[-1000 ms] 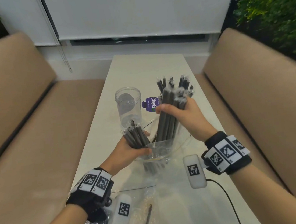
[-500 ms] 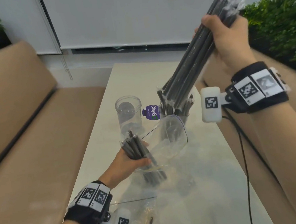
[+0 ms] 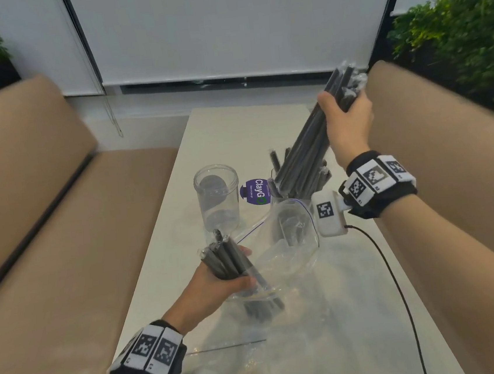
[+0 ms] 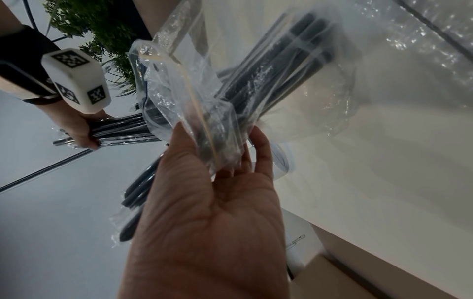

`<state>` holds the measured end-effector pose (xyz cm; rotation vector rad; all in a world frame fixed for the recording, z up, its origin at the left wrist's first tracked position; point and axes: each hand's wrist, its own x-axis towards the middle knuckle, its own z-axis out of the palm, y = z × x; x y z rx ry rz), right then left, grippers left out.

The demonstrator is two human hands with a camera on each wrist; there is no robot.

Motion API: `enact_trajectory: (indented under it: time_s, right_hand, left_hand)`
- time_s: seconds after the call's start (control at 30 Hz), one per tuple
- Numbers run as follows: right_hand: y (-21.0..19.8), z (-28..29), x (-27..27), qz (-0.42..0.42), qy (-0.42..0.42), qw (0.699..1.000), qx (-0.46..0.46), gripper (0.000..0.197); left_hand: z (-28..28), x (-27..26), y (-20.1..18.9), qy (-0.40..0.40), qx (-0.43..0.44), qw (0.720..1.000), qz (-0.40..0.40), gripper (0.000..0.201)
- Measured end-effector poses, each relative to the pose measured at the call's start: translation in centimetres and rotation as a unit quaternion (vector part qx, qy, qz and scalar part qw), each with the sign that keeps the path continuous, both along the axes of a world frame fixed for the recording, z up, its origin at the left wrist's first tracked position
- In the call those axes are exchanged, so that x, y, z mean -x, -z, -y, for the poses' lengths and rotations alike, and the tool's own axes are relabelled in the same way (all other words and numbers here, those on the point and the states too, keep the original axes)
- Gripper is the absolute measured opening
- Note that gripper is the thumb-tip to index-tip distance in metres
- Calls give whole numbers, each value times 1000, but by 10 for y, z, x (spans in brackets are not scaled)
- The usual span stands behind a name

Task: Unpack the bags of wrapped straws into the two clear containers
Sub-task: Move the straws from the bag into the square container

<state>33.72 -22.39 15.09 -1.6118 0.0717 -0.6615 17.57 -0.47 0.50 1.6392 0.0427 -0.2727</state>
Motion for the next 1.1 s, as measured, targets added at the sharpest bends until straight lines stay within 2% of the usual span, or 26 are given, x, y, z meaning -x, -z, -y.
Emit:
enact_trajectory:
  time_s: [0.07, 0.17, 0.23, 0.43, 0.5, 0.7, 0.77, 0.8, 0.87, 0.9, 0.97, 1.03, 1.1]
  right_hand:
    - [-7, 4, -1, 16, 13, 1000, -18, 20]
    - [-3, 0, 1, 18, 6, 1000, -3, 30]
    - [9, -6, 2, -1, -9, 999, 32, 33]
    - [40, -17, 1, -80, -8, 990, 115, 25]
    - [44, -18, 1, -101, -16, 986, 131, 20]
    - [36, -8, 0, -164, -89, 965, 182, 32]
    - [25, -2, -2, -177, -130, 958, 184, 43]
    - [19, 1, -3, -172, -140, 958, 182, 57]
    - [7, 6, -3, -127, -126, 962, 206, 85]
    - [3, 7, -3, -89, -121, 959, 241, 90]
    - [4, 5, -6, -33, -132, 927, 351, 80]
    - [16, 1, -13, -61, -161, 878, 446, 57]
    - [32, -5, -16, -110, -190, 856, 469, 48]
  left_hand:
    - [1, 0, 0, 1, 2, 1000, -1, 40]
    - [3, 0, 0, 3, 3, 1000, -2, 39]
    - [5, 0, 1, 4, 5, 1000, -3, 39]
    - [5, 1, 1, 0, 3, 1000, -3, 39]
    - [5, 0, 1, -1, 1, 1000, -2, 40]
    - [4, 0, 2, 2, 5, 1000, -5, 39]
    - [3, 0, 2, 3, 6, 1000, -7, 39]
    - [3, 0, 2, 3, 7, 1000, -7, 40]
    - [3, 0, 2, 3, 12, 1000, -8, 40]
    - [3, 0, 2, 4, 14, 1000, -8, 40]
    - [4, -1, 2, 5, 15, 1000, -7, 40]
    - [4, -1, 3, 7, 16, 1000, -7, 41]
    - [4, -2, 3, 8, 17, 1000, -9, 41]
